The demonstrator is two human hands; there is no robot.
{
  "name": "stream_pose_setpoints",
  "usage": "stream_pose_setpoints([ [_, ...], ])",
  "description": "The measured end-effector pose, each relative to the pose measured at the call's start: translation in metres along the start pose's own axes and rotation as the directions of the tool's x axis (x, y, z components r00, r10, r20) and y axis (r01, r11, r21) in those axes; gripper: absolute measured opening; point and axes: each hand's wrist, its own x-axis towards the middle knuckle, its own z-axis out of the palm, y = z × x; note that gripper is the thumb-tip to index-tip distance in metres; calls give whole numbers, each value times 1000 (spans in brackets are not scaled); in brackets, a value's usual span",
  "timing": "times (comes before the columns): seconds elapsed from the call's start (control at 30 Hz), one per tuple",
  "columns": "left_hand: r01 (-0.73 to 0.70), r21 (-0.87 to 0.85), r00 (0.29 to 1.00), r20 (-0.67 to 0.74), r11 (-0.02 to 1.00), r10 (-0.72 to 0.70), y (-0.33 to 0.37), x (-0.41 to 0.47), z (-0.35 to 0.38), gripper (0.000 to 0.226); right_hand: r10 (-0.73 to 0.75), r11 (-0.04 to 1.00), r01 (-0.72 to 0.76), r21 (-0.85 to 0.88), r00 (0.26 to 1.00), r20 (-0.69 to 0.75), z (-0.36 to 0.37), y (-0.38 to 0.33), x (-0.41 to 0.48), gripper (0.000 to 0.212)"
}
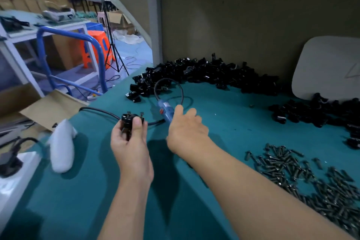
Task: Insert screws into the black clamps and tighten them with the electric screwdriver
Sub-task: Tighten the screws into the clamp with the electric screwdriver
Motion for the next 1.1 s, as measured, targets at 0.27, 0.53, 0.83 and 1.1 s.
stream_pose_setpoints([
  [0.27, 95, -20, 995, 41, 995, -94, -6, 5, -1, 26, 22, 997, -27, 78, 998, 66, -12, 18, 17, 29],
  [0.53, 189, 36, 958, 211, 981, -193, -6, -3, 3, 21, -17, 205, -256, 945, 964, 266, -40, 67, -5, 22],
  [0.83, 291, 242, 788, 488, 926, -376, -16, -53, 18, 46, 57, -492, -217, 843, 959, 279, -74, 134, -62, 53],
  [1.1, 212, 403, 680, 594, 890, -430, -23, -90, 27, 25, 81, -644, -65, 762, 985, 153, -87, 166, -79, 53],
])
